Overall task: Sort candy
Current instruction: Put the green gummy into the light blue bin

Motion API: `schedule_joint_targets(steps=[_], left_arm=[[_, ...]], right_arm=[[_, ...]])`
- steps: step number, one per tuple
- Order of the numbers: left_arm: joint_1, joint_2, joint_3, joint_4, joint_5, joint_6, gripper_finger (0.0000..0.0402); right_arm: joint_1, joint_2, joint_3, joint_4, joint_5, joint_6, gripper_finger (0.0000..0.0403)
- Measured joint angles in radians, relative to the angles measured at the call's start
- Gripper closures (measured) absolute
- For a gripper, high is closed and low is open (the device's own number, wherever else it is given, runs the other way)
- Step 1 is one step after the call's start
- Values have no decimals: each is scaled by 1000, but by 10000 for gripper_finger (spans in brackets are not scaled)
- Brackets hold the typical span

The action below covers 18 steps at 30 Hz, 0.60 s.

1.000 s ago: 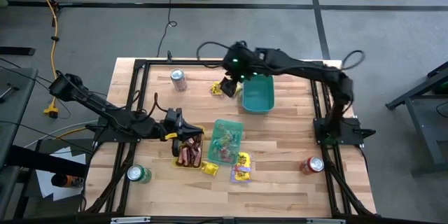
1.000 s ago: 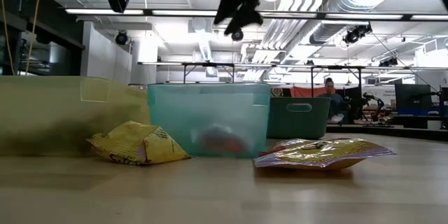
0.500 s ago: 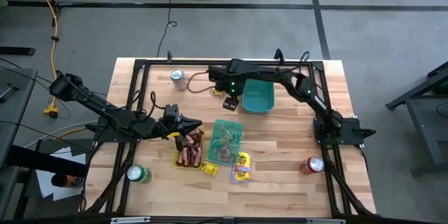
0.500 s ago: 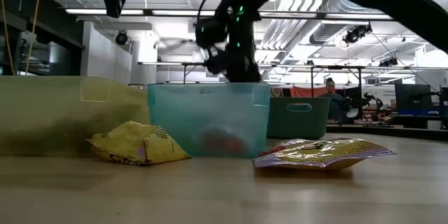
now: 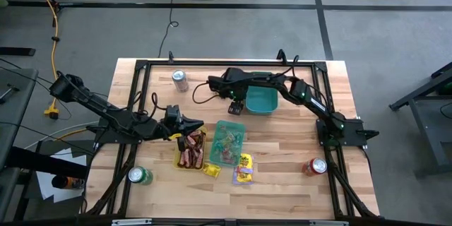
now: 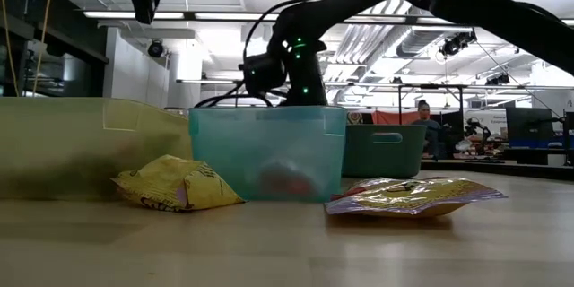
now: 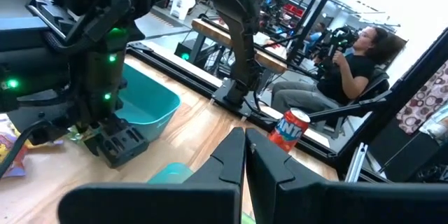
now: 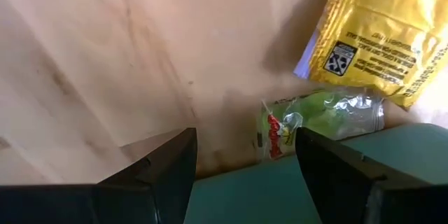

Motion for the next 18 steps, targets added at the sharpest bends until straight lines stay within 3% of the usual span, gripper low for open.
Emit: schedule_joint_targets(steps=[6,9,13,18], left_arm=[[0,0,0,0,0,0,401],[0,0,0,-6,0,0,401],[0,0,0,-20,1,0,401],[0,0,0,-24,8,0,401]], right_arm=[[0,1,0,17,58,-33,192],[0,1,-1,17,66,-75,258],[0,1,-2,16,70,-91,381],[0,1,-2,17,78,-97,375]])
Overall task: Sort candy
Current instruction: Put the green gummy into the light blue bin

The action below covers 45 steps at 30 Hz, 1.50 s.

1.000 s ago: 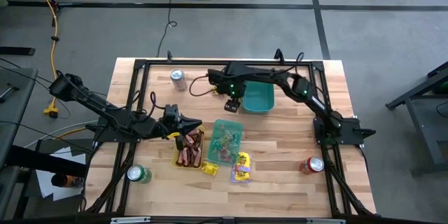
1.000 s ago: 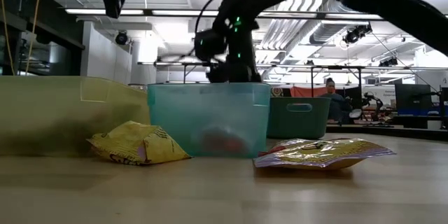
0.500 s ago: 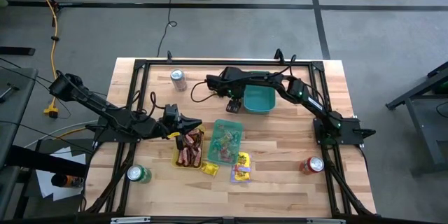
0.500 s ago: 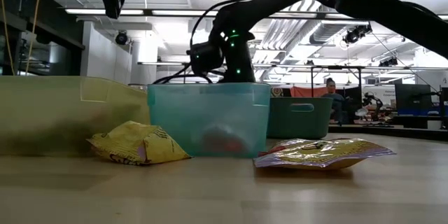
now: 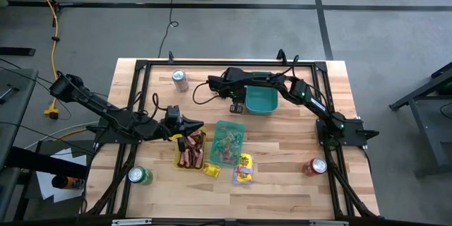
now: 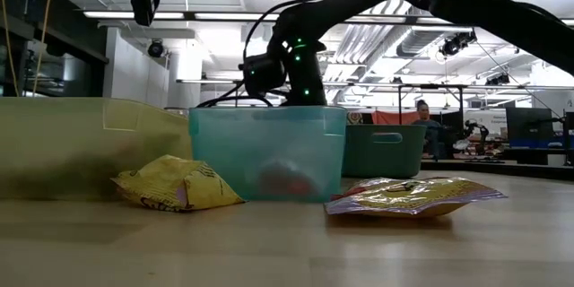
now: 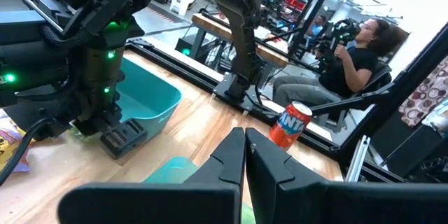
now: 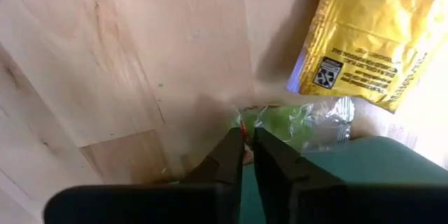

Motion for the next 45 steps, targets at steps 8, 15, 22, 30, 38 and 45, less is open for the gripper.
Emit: schedule_joint_targets(steps=[8,15,22,30,38,45], left_arm=[[0,0,0,-20,0,1,401],[0,0,0,-28,56,1,401],[0,-1,0,-46,77,3,401],[0,-9,0,-39,121,33,401],[0,-11,0,5,221,106,401],[38,-11,0,84,327,91,401]], right_arm=[[24,-51,53,18,-69,-30,401],[47,-169,228,48,-213,-32,402],[78,-395,132,163,-335,31,403],[210,-572,-28,252,-398,100,403],[396,-777,-507,650,-364,357,403],[517,-936,-901,1152,-231,567,403]])
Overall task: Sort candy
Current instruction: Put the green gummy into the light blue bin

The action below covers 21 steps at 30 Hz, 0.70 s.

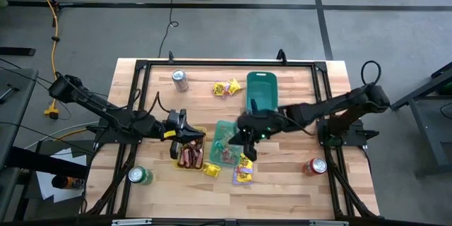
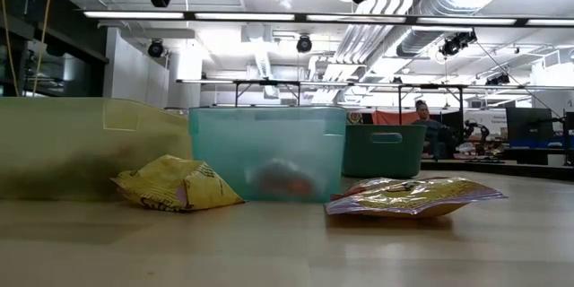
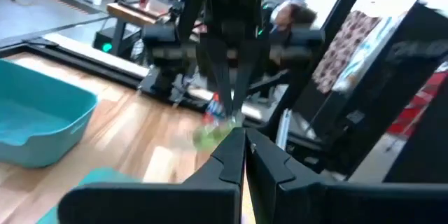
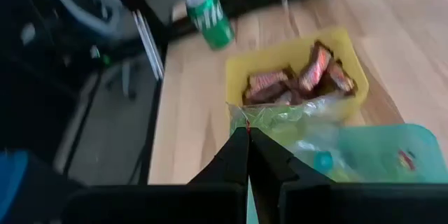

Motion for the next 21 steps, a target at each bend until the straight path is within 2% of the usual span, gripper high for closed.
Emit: schedule_joint_targets(steps=[4,10,15,21], left_arm=[[42,0,0,47,41,-3,401],[98,0,0,54,38,-16,401],[113,0,0,70,38,-113,401],[112,0,0,84,38,-115,401]], right_arm=[[38,-37,-121,191,80,9,403],[45,-32,-209,309,134,9,403],[44,-30,-231,319,131,9,403],[44,-30,-231,323,129,9,403]])
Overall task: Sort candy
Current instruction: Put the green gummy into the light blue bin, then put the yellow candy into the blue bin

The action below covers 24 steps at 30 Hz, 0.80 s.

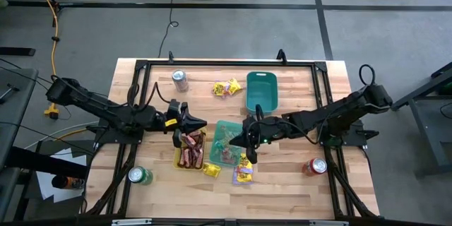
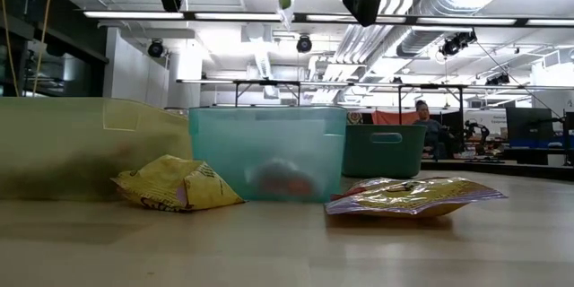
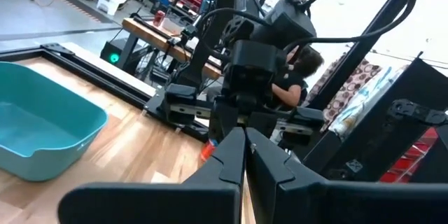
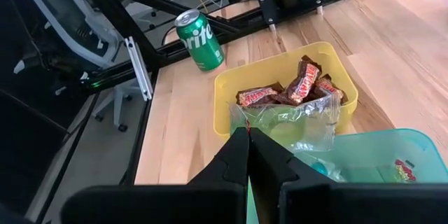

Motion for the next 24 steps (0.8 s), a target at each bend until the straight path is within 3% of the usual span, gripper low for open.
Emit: schedule_joint_targets(steps=[6,17,24], left_arm=[[0,0,0,0,-28,0,401],[0,0,0,0,-29,-3,401],[0,0,0,-2,-29,-3,401]], right_arm=[[-12,0,0,-1,-3,0,388],[-16,-1,4,15,-3,-28,225],[7,-93,6,-35,-135,19,192]])
